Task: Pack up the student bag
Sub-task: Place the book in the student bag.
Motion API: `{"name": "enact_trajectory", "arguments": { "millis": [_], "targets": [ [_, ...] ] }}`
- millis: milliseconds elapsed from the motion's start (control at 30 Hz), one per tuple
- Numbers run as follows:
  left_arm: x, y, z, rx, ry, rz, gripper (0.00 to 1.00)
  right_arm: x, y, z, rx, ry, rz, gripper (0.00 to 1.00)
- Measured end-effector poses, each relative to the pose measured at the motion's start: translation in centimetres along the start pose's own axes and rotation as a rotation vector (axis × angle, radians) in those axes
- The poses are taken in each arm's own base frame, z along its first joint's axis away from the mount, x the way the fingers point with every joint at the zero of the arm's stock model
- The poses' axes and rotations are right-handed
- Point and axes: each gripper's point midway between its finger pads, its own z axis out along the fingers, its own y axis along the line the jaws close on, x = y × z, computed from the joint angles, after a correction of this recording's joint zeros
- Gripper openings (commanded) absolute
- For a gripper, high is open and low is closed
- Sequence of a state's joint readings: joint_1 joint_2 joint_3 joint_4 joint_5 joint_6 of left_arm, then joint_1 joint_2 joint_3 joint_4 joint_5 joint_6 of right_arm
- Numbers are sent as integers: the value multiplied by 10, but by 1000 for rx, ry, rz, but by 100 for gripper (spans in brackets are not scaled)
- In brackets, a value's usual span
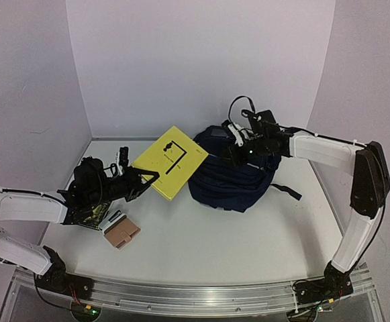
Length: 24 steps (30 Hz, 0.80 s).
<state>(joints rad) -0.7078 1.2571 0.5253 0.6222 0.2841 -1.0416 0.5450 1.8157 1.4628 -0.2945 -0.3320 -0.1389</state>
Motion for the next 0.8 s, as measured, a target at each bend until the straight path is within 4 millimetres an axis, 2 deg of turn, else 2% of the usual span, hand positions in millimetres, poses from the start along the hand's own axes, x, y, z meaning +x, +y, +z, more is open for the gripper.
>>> {"name": "enact_trajectory", "arguments": {
  "millis": [133, 233, 367, 433, 567, 667, 800],
  "targets": [
    [5, 6, -6, -20, 5, -13, 0, 16, 10, 6, 87, 87, -209, 55],
    [6, 9, -8, -34, 10, -17, 0, 25, 10, 16, 140, 135, -320, 50],
    [8, 11, -10, -40, 15, -21, 0, 45, -12, 34, 228, 223, -406, 43],
    [12, 15, -12, -48, 23, -28, 0, 51, -21, 39, 262, 252, -428, 35],
    [22, 30, -18, -77, 43, -52, 0, 45, -31, 36, 316, 264, -465, 0],
    [29, 38, -22, -101, 59, -67, 0, 35, -30, 33, 324, 253, -476, 0],
    [34, 39, -23, -102, 82, -72, 0, 22, -24, 27, 300, 246, -465, 0]
  ]
}}
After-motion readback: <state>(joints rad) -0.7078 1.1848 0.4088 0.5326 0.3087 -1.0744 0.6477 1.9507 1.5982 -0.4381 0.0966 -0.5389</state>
